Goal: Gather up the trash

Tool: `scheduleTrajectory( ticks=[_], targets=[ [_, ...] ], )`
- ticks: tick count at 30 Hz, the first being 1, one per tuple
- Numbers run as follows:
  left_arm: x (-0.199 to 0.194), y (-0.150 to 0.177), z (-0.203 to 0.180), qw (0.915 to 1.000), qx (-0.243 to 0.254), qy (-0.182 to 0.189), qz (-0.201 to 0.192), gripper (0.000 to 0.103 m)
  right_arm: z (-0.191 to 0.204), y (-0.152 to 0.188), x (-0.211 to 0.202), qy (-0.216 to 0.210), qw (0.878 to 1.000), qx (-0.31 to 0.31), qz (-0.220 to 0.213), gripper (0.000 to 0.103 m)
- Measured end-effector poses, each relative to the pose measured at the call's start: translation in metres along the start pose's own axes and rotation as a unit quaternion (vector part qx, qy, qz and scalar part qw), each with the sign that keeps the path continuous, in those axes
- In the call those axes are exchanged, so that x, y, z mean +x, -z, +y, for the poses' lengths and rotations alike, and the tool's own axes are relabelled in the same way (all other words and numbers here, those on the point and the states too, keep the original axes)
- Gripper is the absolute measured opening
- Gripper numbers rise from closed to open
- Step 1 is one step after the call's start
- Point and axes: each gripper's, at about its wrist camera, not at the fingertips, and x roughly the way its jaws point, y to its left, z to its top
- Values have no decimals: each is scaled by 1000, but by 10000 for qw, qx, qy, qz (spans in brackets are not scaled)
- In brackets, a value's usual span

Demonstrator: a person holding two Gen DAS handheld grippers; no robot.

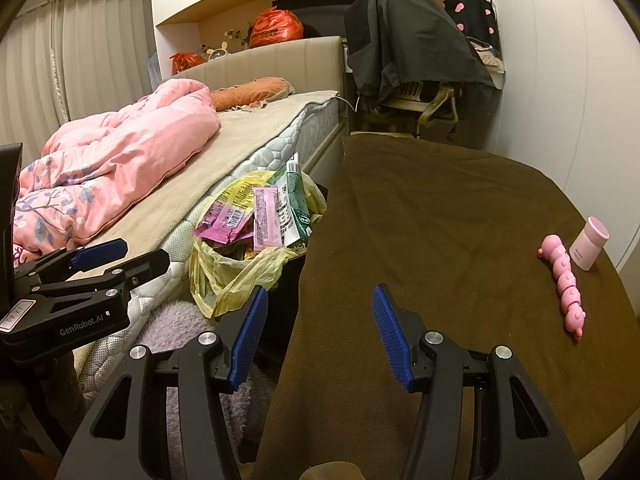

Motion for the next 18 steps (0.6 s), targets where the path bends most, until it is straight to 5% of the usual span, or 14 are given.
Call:
scheduleTrajectory(
  ticks=[12,18],
  targets=[
    [3,0,2,9997,-83,211,72,66,-1,0,3,188,9997,-141,82,51],
    [22,-15,-23,9990,-83,420,161,66,-50,-13,8,345,9994,-99,-19,61]
  ],
)
